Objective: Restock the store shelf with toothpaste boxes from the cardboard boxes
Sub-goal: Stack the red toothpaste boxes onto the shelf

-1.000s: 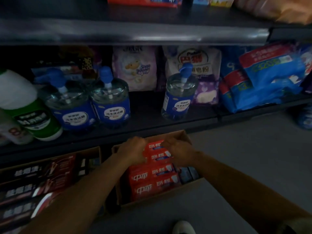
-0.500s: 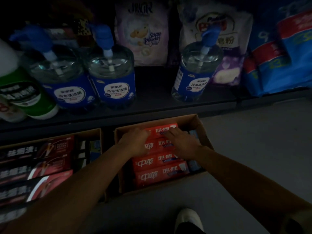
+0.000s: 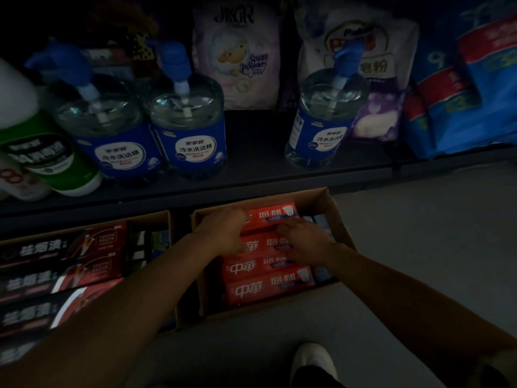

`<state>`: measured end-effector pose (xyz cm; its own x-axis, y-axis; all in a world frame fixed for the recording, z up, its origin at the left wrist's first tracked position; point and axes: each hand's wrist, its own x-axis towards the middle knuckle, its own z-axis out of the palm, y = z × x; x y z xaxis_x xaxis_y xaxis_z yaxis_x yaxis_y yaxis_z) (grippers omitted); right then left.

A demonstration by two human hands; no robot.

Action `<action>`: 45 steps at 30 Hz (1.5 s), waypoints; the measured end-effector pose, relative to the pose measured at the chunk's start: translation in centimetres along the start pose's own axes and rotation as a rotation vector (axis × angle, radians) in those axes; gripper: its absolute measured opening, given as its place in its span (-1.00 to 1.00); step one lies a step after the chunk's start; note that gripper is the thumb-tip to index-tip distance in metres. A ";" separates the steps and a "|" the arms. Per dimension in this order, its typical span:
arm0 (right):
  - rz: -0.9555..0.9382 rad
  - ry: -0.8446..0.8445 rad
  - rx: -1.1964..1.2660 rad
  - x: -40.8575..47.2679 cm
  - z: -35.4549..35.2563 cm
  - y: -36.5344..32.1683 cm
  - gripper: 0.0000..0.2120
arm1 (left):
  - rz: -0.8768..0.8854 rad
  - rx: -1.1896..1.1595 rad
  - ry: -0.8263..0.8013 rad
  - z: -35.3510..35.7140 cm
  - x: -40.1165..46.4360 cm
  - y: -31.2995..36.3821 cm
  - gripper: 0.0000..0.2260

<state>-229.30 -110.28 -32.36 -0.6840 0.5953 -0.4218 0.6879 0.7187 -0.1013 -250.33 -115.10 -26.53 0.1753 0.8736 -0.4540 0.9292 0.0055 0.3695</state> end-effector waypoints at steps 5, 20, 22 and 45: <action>0.011 0.103 0.015 -2.2 -3.2 0.3 -0.34 | 0.019 -0.005 0.012 -3.3 -1.7 1.6 -0.60; -0.016 0.685 -0.377 -14.2 -27.8 -1.0 -0.53 | 0.158 0.223 0.365 -25.4 -13.5 10.8 -0.40; -0.010 0.759 -0.433 -15.8 -31.5 -0.9 -0.56 | 0.172 0.229 0.421 -28.6 -15.3 12.1 -0.33; 0.075 0.856 -0.320 -16.6 -46.8 0.8 -0.40 | 0.124 -0.015 0.595 -41.3 -15.5 14.4 -0.59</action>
<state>-228.76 -102.73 16.71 -0.6747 0.6157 0.4071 0.7248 0.6570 0.2075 -253.08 -108.47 19.32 0.0661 0.9903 0.1224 0.9080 -0.1105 0.4041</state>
